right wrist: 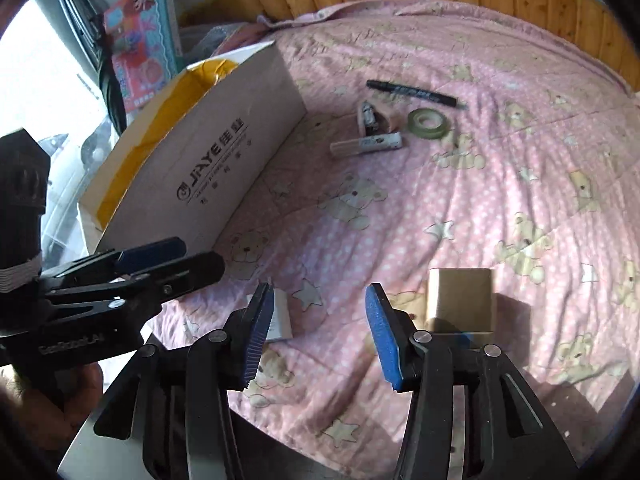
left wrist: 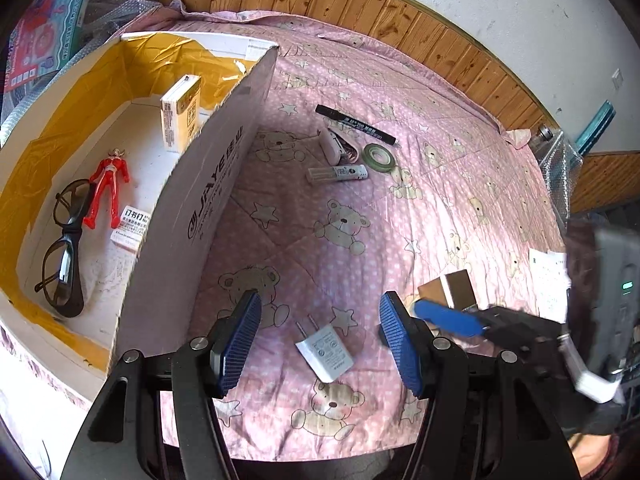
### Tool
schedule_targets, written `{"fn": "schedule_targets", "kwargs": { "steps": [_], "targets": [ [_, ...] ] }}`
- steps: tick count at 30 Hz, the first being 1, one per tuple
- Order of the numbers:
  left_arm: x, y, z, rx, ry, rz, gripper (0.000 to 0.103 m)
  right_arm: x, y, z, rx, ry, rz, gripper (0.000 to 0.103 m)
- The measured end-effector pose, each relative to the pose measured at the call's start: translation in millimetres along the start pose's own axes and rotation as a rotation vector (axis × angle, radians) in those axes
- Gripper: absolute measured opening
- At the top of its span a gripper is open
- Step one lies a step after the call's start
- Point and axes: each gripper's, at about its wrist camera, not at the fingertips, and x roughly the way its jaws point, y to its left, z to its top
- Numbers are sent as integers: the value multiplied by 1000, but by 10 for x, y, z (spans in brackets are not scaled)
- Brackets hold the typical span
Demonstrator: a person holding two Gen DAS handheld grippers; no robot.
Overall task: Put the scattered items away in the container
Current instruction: 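Grasp the white charger plug with the left tool while the right tool holds the gold tin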
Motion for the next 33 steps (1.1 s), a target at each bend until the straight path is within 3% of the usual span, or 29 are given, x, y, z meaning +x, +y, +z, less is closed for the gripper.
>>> {"fn": "schedule_targets", "kwargs": {
  "steps": [4,9,11,15,18,21,22,24,27,33],
  "targets": [
    [168,-49,-123,12,47,17,64,-132,-282,-106,18,-20,-116,55],
    [316,-153,-316,44,84,96,67,85,-585,-155,54,10,-139,57],
    [408,-170,-374,49,95,117,68,153,-602,-140,28,0,-196,60],
    [651,-201,-408,62,103,118,68,305,-699,-152,63,39,-158,58],
    [723,-118,-443,62,114,131,61,315,-722,-197,64,25,-135,58],
    [690,-31,-446,39,101,138,61,337,-789,-220,88,-7,-139,58],
    [704,-42,-442,40,100,143,66,361,-824,-221,103,-10,-128,57],
    [754,-141,-425,77,95,164,68,392,-873,-228,132,-11,-97,53],
    [792,-288,-425,173,78,205,39,357,-849,-246,111,-24,-106,52],
    [735,-292,-402,169,72,224,33,186,-892,-296,137,-71,-99,52]
  ]
}}
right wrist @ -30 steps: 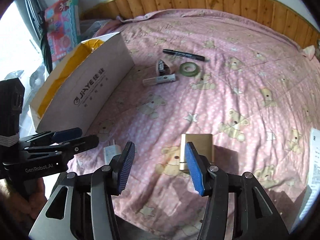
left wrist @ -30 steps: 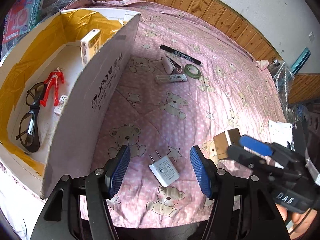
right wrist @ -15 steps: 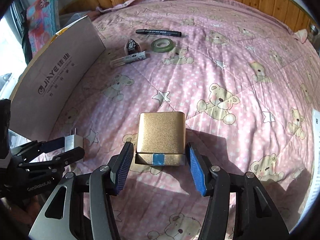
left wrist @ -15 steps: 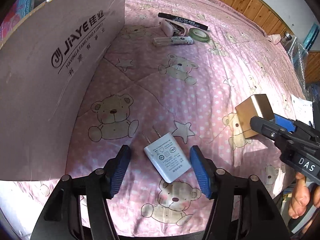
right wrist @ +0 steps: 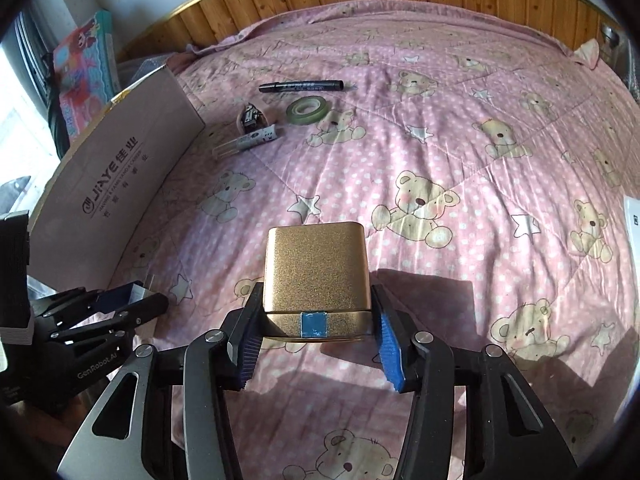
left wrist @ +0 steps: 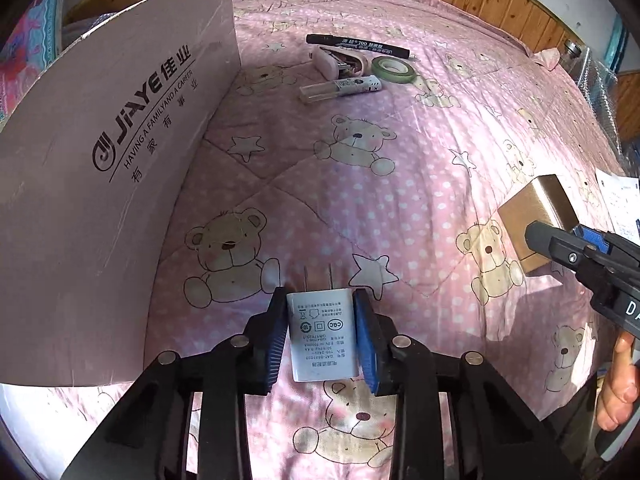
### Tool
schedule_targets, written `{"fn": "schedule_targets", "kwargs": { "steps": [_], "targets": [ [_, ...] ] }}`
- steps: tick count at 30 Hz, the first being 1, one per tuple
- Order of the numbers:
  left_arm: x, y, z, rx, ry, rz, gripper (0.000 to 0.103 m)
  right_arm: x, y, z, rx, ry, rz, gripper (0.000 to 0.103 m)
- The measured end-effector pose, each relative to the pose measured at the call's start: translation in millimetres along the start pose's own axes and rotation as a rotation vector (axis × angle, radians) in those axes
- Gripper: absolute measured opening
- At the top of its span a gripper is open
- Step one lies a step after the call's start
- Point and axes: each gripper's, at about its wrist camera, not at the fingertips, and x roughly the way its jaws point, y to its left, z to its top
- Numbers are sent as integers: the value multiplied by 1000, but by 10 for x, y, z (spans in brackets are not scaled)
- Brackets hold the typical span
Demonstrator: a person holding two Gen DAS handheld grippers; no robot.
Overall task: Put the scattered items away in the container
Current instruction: 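Grasp the white charger plug with the left tool while the right tool holds the gold tin, then carry the charger plug and gold tin over the cardboard box with both tools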
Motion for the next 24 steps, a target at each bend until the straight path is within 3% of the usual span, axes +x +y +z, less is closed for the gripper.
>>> {"fn": "schedule_targets", "kwargs": {
  "steps": [12,24],
  "targets": [
    [-431,98,19,-36,-81,-27,32,-333,168,4,0,-58,20,52],
    [-1058,432,230,-150,-243,-170,32,-541,543,31,-40,-77,73,52]
  ]
}}
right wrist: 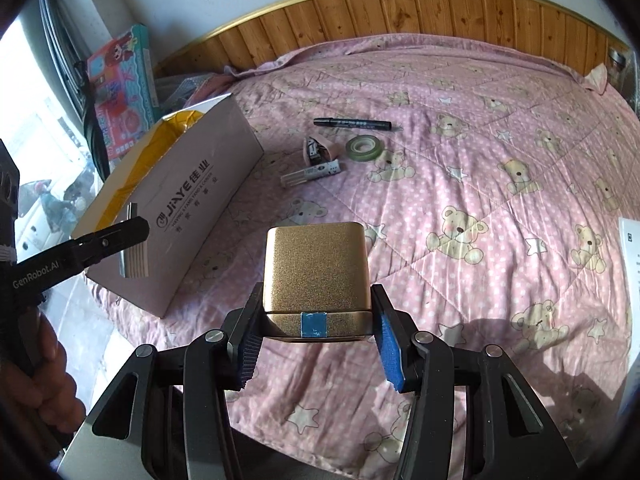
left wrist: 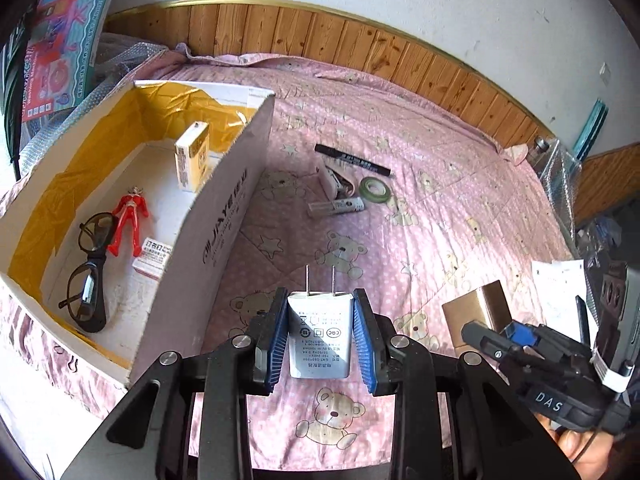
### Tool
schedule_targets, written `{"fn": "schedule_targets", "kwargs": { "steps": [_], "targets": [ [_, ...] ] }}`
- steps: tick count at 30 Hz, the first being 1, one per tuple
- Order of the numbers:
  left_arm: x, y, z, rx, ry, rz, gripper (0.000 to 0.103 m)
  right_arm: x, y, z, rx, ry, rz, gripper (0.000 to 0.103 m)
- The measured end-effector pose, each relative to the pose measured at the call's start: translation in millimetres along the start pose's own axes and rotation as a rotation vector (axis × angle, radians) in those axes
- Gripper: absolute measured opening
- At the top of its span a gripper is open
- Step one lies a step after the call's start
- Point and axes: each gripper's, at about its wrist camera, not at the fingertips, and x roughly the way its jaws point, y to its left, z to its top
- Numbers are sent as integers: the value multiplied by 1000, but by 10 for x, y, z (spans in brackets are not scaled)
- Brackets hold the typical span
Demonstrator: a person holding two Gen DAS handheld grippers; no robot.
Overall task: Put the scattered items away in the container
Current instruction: 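Carry the charger plug and gold tin over the cardboard box with both tools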
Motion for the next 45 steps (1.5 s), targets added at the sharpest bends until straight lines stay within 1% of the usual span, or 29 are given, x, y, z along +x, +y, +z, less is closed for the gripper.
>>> {"fn": "schedule_targets", "kwargs": {
  "steps": [4,8,17,24,35,45],
  "targets": [
    [-155,105,117,-32,-32,-30,32,-60,151,69,-17,-9,23,52],
    [-274,188,184,-50,-58,-45,32,-103,330,134,-49,-18,40,52],
    [-556,362,270,-75,-125,-54,32,-97,747,282,-119,-26,79,52],
    [-740,639,359,-119,-175,-51,32,-149,1049,428,-171,-49,92,52],
    [-762,1089,417,-192,-192,-42,32,-84,1418,733,-237,-60,115,52],
    [-703,1701,473,-289,-184,13,32,157,1859,1064,-306,-46,153,52]
  ]
}}
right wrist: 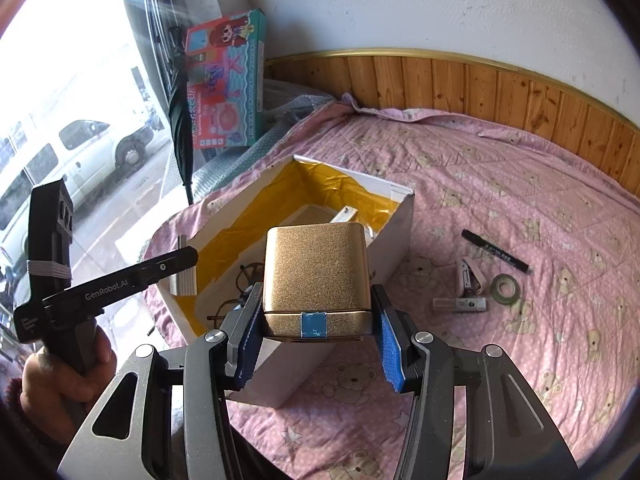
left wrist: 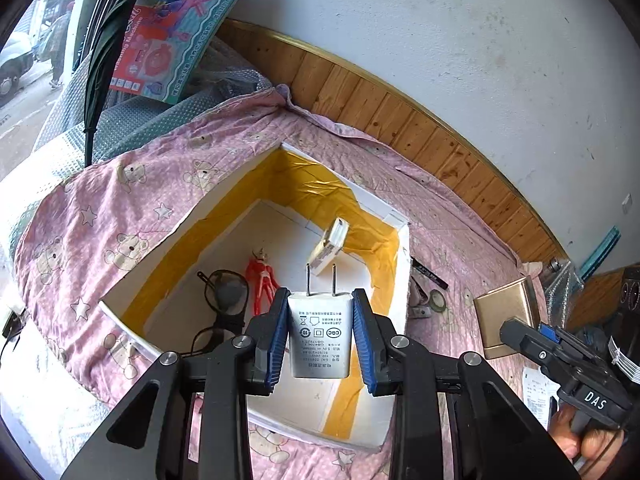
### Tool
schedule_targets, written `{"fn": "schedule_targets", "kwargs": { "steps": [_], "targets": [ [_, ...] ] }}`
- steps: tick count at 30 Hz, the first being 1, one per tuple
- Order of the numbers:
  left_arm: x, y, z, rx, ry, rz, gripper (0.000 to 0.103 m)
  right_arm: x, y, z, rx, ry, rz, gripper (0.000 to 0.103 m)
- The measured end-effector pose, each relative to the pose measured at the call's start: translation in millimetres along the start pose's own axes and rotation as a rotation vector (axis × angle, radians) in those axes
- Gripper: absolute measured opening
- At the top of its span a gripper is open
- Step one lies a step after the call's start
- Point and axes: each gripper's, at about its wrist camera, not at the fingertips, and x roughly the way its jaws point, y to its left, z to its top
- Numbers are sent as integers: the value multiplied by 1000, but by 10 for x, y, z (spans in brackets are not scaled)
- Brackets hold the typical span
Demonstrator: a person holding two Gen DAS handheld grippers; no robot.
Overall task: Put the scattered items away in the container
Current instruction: 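Carry the charger plug and gold tin over the cardboard box with both tools, then open the left tool to drop the charger while the right tool drops the gold tin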
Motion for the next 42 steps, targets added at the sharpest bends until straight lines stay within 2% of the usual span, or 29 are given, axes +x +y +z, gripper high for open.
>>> {"fn": "schedule_targets", "kwargs": {
  "steps": [5,9,12,14,21,30,37,42],
  "targets": [
    [213,271,204,-25,42,28,32,293,183,126,-14,31,44,52],
    [441,365,414,-28,91,16,32,618,294,208,-31,77,64,52],
    [579,307,611,34,96,31,32,893,377,269,-71,116,38,52],
    [739,254,754,77,127,36,32,1035,404,288,-94,132,2,52],
    [1270,39,1108,197,201,73,32,1266,429,311,-159,157,-51,52],
    [1618,-32,1094,220,264,93,32,1432,447,308,-205,184,-150,52],
    [1724,-41,1085,224,273,132,32,1452,528,334,-236,168,-183,53],
    [1809,-7,1059,218,282,160,32,1418,575,331,-250,135,-162,54]
  ]
}}
